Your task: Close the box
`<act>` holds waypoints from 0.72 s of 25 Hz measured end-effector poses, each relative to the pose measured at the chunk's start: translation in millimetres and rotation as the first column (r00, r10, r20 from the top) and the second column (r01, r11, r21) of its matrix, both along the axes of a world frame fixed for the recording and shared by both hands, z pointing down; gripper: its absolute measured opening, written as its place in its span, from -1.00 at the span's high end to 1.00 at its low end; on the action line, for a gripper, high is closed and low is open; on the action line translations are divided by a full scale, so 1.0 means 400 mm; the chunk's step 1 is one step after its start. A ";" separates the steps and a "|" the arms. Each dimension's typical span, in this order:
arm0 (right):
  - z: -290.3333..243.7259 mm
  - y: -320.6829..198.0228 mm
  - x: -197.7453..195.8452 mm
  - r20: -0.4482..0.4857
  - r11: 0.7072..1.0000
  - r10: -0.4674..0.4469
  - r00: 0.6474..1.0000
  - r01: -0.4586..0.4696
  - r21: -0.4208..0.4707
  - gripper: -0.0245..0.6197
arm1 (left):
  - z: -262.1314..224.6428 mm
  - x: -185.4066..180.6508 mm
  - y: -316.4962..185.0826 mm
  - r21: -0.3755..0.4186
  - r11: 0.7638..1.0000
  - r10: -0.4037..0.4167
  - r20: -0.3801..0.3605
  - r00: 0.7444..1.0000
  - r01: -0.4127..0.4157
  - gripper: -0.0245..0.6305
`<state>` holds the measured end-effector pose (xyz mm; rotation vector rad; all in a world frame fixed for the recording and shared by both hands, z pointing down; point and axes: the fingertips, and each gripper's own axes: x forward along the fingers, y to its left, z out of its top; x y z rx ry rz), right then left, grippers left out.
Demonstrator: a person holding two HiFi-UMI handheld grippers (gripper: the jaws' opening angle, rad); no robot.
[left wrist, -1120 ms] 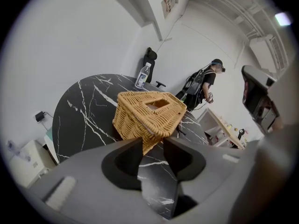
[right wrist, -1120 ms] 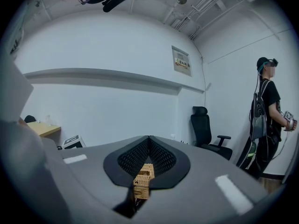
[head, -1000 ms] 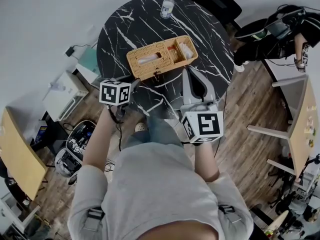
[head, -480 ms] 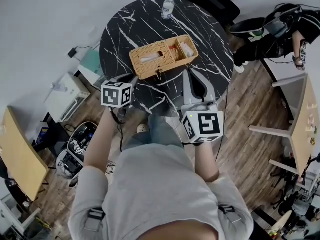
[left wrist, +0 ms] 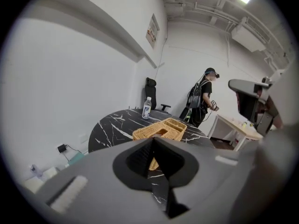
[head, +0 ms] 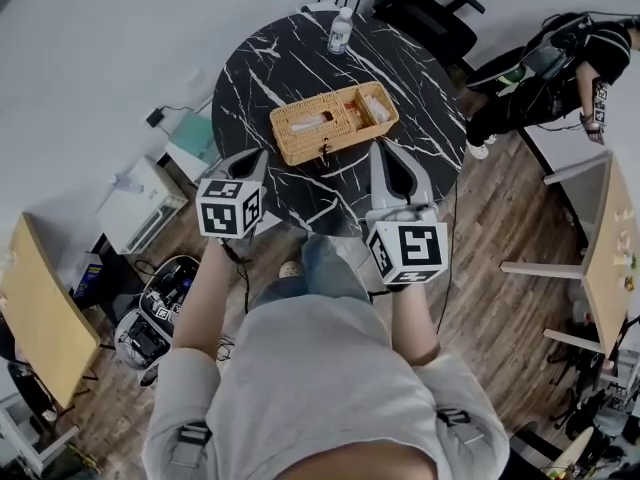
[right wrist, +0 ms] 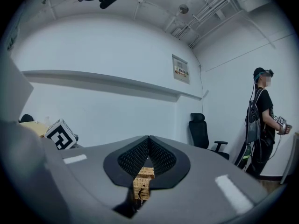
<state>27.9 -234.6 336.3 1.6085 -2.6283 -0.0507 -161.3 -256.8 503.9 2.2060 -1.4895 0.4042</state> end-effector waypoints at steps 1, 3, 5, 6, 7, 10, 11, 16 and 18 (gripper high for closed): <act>-0.004 0.002 0.000 0.000 1.000 0.001 1.000 -0.001 0.004 0.91 | -0.016 -0.005 0.005 0.015 1.000 -0.009 -0.009 1.000 0.009 0.75; -0.011 0.004 0.000 0.000 1.000 0.004 1.000 -0.004 0.011 0.91 | -0.051 -0.013 0.012 0.047 0.999 -0.024 -0.031 0.999 0.025 0.75; -0.019 0.005 -0.001 -0.002 1.000 0.005 1.000 -0.005 0.019 0.91 | -0.087 -0.019 0.021 0.082 0.996 -0.029 -0.047 0.998 0.033 0.75; -0.023 0.006 -0.002 -0.001 1.000 0.005 1.000 -0.005 0.023 0.91 | -0.105 -0.021 0.025 0.100 0.994 -0.031 -0.052 0.998 0.036 0.75; -0.028 0.007 -0.003 0.001 1.000 0.004 1.000 -0.004 0.026 0.91 | -0.124 -0.024 0.030 0.119 0.992 -0.032 -0.055 0.998 0.039 0.75; -0.044 0.011 -0.006 0.005 0.999 0.003 1.000 -0.004 0.040 0.91 | -0.184 -0.032 0.047 0.177 0.983 -0.041 -0.060 0.997 0.051 0.75; -0.051 0.012 -0.007 0.006 0.999 0.003 1.000 -0.004 0.045 0.91 | -0.205 -0.034 0.052 0.198 0.979 -0.043 -0.061 0.997 0.055 0.75; -0.084 0.017 -0.007 0.010 0.997 0.005 1.000 -0.006 0.071 0.91 | -0.306 -0.047 0.080 0.288 0.955 -0.052 -0.081 0.995 0.074 0.75; -0.096 0.019 -0.006 0.012 0.997 0.006 1.000 -0.007 0.082 0.91 | -0.340 -0.053 0.089 0.320 0.944 -0.056 -0.077 0.995 0.078 0.75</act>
